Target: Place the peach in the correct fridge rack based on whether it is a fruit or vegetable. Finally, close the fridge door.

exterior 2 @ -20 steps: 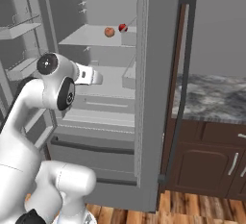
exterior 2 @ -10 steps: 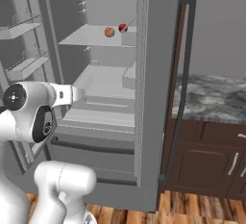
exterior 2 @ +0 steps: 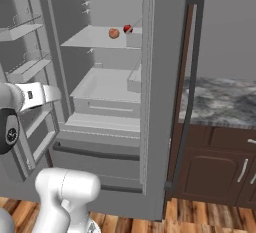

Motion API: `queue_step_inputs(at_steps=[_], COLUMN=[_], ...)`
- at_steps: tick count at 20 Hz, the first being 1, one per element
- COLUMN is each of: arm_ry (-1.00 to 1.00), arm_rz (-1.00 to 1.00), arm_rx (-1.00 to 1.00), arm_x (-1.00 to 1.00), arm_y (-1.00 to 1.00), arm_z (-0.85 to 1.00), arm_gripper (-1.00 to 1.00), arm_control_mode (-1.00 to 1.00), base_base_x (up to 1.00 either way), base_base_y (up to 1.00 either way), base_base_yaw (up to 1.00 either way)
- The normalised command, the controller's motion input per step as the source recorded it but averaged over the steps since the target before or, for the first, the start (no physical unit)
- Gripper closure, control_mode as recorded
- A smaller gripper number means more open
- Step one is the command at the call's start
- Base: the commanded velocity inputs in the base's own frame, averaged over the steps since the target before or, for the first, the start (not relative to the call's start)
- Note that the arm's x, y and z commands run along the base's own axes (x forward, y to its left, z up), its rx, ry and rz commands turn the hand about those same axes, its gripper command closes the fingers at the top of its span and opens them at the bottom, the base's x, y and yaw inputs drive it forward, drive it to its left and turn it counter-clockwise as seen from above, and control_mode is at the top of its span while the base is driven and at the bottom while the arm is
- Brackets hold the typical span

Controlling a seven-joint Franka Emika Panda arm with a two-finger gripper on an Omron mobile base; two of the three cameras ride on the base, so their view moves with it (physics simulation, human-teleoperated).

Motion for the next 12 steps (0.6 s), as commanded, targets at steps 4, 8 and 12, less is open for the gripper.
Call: queue_step_inputs(at_steps=[4, 8, 12], arm_ry=[0.0, 0.0, 0.03], arm_rz=[0.09, 0.05, 0.01], arm_rx=[-0.24, -0.3, -0.3], arm_x=[-0.39, -0.73, -0.3], arm_y=[0.68, 0.67, 0.9], arm_z=[0.0, -0.01, -0.05], arm_gripper=[-1.0, -1.0, -1.0], arm_control_mode=[-1.0, -1.0, -1.0], base_base_x=[0.0, 0.0, 0.0], base_base_y=[0.0, 0.0, 0.0], base_base_yaw=[0.0, 0.0, 0.0])
